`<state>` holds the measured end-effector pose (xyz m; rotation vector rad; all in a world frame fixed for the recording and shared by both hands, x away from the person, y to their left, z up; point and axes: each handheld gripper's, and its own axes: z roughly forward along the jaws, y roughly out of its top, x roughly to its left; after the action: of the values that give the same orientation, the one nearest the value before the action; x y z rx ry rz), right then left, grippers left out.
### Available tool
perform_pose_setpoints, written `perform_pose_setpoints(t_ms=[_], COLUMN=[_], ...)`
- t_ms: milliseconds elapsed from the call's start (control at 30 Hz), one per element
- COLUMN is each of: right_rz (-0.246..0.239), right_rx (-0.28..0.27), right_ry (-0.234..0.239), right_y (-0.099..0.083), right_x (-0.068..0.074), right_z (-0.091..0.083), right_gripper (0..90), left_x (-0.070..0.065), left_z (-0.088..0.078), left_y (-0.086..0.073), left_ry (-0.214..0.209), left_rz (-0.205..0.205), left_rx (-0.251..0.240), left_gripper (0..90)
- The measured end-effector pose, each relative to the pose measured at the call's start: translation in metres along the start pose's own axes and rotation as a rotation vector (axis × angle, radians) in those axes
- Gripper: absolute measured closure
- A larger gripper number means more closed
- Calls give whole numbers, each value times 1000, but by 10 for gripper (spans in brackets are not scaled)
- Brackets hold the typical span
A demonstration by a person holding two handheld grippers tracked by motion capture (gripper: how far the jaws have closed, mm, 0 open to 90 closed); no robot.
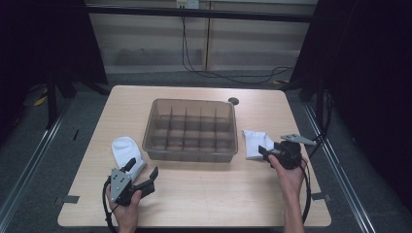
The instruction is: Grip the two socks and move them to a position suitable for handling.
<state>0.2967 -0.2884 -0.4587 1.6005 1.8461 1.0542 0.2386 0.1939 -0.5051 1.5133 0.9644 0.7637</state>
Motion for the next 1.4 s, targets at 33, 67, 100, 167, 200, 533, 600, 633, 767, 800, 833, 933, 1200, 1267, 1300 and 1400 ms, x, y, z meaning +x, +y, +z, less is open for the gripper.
perform_pose_setpoints(t_ms=[33, 67, 100, 167, 200, 533, 600, 633, 767, 800, 833, 933, 1200, 1267, 1300, 1400], right_rz=[-1, -4, 4, 2, 9, 2, -8, -17, 2, 2, 11, -10, -42, -45, -56, -54], right_rx=[25, 51, 69, 107, 172, 430, 496, 523, 568, 568, 585, 635, 679, 698, 702, 708], right_ry=[-3, 0, 0, -1, -16, 22, 14, 11, 1, 1, 8, -23, -23, -40, -47, -93], right_y=[3, 7, 9, 15, 21, 50, 56, 58, 60, 60, 60, 62, 61, 59, 57, 57], right_x=[-3, -7, -9, -15, -19, -27, -27, -28, -31, -31, -31, -30, -25, -25, -24, -19], right_z=[3, 7, 9, 16, 23, 49, 60, 64, 77, 77, 80, 90, 99, 102, 103, 106], right_gripper=[318, 314, 305, 269, 226, 261, 276, 261, 261, 261, 255, 245, 252, 242, 228, 225], left_x=[0, 0, 0, 0, 0, 0, 0, 0, 0, 0, 0, 0, 1, 1, 0, 0], left_z=[0, 0, 0, 0, 0, -1, -1, -1, -1, -1, -1, -1, -3, -3, -2, -2], left_y=[0, 0, 0, 0, 0, 0, 0, 0, 0, 0, 0, 0, -1, -1, -1, -1], left_ry=[-2, 0, 0, -1, 3, 9, 6, 6, 2, 3, 1, 3, 16, 5, 5, 9], left_rz=[-1, -1, -1, 0, -2, 5, 4, 3, 4, 3, 1, 4, -17, -11, -13, -9], left_rx=[-1, 0, -1, 0, 1, -1, -1, -4, -3, -4, -4, -4, -27, -23, -25, -14], left_gripper=[163, 163, 163, 163, 163, 163, 163, 163, 162, 162, 162, 162, 162, 162, 162, 163])
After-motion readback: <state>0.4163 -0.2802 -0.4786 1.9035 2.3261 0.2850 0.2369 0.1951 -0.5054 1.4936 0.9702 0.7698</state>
